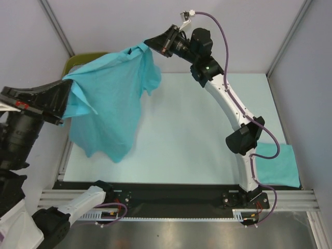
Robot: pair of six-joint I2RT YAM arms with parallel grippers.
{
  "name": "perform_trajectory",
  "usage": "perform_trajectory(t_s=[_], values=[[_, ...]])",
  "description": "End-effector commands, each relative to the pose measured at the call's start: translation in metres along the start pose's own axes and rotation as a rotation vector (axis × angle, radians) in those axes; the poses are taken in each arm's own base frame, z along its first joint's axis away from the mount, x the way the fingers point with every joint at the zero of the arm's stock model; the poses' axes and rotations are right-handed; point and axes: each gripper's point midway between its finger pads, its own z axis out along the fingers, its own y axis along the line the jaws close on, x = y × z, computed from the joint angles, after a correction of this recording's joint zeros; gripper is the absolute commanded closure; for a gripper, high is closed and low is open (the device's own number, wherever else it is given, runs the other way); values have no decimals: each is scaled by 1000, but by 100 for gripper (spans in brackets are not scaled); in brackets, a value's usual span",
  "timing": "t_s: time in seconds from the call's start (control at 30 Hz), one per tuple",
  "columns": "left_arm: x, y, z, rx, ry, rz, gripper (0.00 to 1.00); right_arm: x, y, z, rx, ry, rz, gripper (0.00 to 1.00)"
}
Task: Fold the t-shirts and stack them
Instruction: Flatten the tshirt out
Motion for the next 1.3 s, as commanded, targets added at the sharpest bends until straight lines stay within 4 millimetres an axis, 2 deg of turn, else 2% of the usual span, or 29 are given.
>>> perform_trajectory(t_s=[0.0,0.07,0.1,0.17,0.23,0.27,0.3,0.33,0.37,0.4,0.43,0.47,0.5,0.53,0.63,0.67,0.73,0.77,0.8,0.83,0.87,0.9,0.97,1.0,1.07,1.17,1.2,1.23,1.27], values=[[49,-17,30,135,99,-57,100,-36,-6,-21,19,-51,-55,100],[67,-19,38,161,114,-77,100,-42,-33,-32,91,-41,-70,100],[90,-17,44,166,162,-107,100,-38,-44,-35,111,-23,-50,100],[101,-25,51,214,169,-142,100,-37,-64,-43,149,15,-27,100],[130,-29,61,229,228,-177,100,-43,-89,-58,232,27,-31,100],[139,-43,63,276,248,-194,100,-40,-91,-71,281,49,-58,100],[160,-43,68,261,286,-193,100,-46,-103,-84,331,37,-65,100],[175,-50,71,275,320,-198,100,-29,-131,-98,400,68,-36,100],[188,-71,68,337,352,-213,100,-36,-117,-114,397,44,-60,100],[217,-77,68,346,411,-218,100,-33,-125,-126,421,44,-49,100],[239,-86,68,354,459,-236,99,-22,-158,-150,495,51,-3,100],[249,-106,64,410,465,-260,100,-26,-149,-166,501,32,-9,100],[284,-109,58,405,537,-277,100,-23,-153,-178,522,35,-15,98],[311,-122,54,441,606,-288,100,-24,-171,-200,585,25,7,98],[356,-146,47,515,731,-295,100,-10,-202,-248,701,34,47,98],[385,-158,44,533,811,-273,100,-6,-221,-272,774,35,79,99],[397,-182,44,614,850,-270,100,0,-236,-293,837,62,57,98],[430,-190,45,624,930,-266,100,0,-247,-306,885,62,50,98],[426,-202,54,649,922,-275,100,2,-260,-315,930,79,42,98],[436,-212,54,669,949,-280,100,7,-269,-327,979,112,22,97],[442,-220,54,694,977,-288,97,8,-280,-337,1044,122,8,88],[450,-228,63,693,991,-282,76,-3,-289,-352,1106,110,6,79],[456,-223,63,655,1030,-240,52,15,-309,-383,1249,204,56,64],[447,-212,71,591,994,-199,30,14,-312,-392,1283,216,69,61],[440,-186,71,522,992,-171,16,22,-312,-412,1379,257,69,46],[424,-135,63,401,988,-193,14,25,-297,-423,1416,258,50,40],[436,-115,54,338,1022,-195,18,25,-291,-421,1409,259,31,40],[425,-85,55,258,1002,-202,20,30,-284,-411,1382,271,2,40],[431,-66,52,194,1018,-206,23,40,-271,-395,1329,301,-29,40]])
